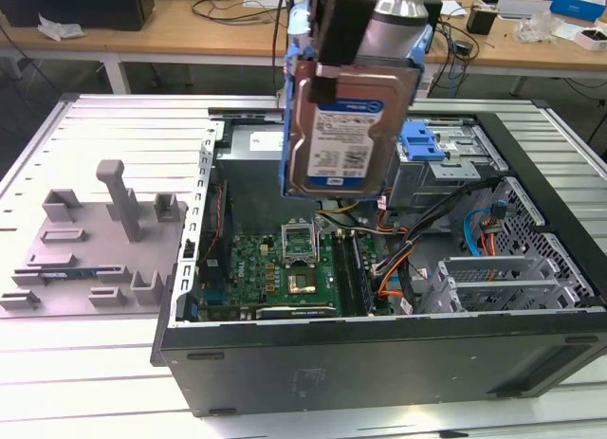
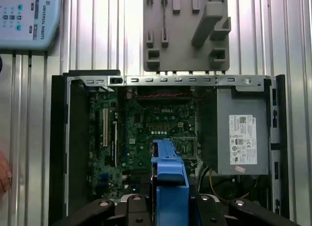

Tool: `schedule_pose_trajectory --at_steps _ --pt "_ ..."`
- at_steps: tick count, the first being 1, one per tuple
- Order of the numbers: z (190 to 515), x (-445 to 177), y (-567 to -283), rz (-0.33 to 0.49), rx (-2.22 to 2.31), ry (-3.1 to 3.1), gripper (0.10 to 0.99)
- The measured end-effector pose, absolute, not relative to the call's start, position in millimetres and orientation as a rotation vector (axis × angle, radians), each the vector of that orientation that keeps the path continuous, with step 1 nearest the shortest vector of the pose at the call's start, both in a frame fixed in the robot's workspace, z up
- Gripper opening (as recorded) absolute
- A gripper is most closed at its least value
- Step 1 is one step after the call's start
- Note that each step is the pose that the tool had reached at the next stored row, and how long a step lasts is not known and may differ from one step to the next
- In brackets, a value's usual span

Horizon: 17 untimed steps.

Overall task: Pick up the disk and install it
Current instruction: 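Pick up the disk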

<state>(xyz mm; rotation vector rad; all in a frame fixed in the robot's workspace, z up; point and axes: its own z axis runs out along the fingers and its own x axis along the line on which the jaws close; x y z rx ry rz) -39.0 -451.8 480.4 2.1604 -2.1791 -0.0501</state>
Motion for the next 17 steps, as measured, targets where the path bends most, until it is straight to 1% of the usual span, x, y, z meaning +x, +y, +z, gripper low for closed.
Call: schedule_pose_trajectory --at_steps 5,7,13,17 --pt "480.4 -20.5 -464.5 -0.047 2.159 -2.177 0.365" --pt "480.0 -11.1 -479.6 -0.046 2.158 -2.177 0.365" --pt "478.7 -8.1 -504.1 -0.046 2.158 -2.176 0.365" --pt "478.6 -7.9 -507.3 -0.045 2.157 -2.176 0.365"
